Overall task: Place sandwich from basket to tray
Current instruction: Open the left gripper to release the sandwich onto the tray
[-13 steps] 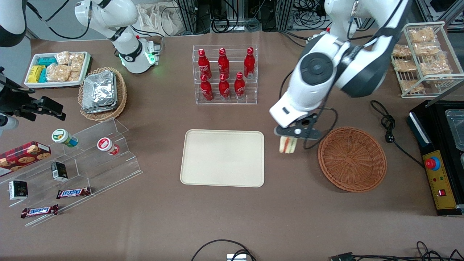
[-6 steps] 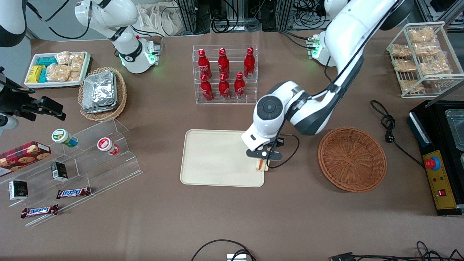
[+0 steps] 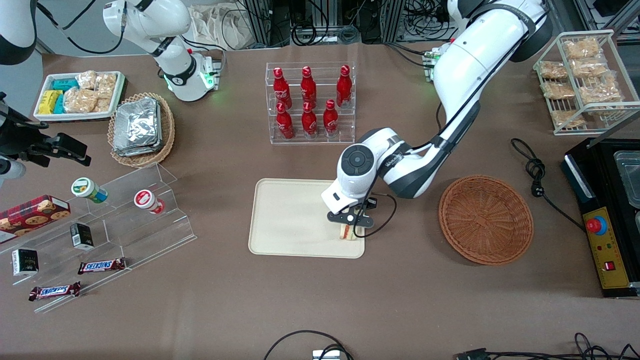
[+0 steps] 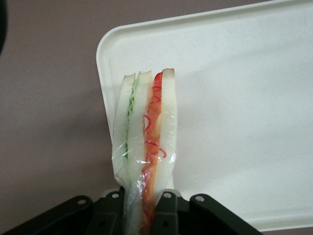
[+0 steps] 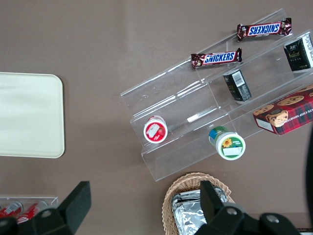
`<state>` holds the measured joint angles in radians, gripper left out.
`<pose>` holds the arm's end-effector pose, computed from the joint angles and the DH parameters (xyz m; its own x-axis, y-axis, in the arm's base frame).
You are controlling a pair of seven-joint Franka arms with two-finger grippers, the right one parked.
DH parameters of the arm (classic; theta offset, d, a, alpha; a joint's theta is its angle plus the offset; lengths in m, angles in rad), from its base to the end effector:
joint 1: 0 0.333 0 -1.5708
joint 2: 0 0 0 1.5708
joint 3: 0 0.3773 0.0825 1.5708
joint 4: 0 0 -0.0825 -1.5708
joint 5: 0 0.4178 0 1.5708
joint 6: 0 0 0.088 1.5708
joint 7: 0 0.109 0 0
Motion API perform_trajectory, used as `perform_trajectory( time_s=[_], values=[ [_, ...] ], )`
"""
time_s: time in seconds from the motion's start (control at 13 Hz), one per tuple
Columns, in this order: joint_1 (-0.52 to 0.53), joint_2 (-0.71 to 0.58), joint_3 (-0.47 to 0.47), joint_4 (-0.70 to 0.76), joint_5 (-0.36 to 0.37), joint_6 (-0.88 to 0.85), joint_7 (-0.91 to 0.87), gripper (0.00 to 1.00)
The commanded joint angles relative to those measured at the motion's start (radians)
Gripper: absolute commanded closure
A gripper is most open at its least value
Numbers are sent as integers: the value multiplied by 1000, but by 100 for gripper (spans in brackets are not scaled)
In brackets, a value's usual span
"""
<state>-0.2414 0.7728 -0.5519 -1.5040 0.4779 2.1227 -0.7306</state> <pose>0.6139 -0.4716 0.2773 0.9803 -0.1973 -0.0042 -0.1974 -0.9798 -0.0330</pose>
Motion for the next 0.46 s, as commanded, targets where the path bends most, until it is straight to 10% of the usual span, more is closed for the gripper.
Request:
perform_trajectory(
  time_s=[0.0, 0.15, 0.23, 0.38],
  values=[
    [-19, 57, 7, 68, 48, -3, -42, 89],
    [-19, 60, 9, 70, 50, 0, -42, 18],
    [-19, 57, 9, 70, 50, 3, -47, 0],
    [-18, 49, 7, 70, 51, 3, -88, 0]
  ],
)
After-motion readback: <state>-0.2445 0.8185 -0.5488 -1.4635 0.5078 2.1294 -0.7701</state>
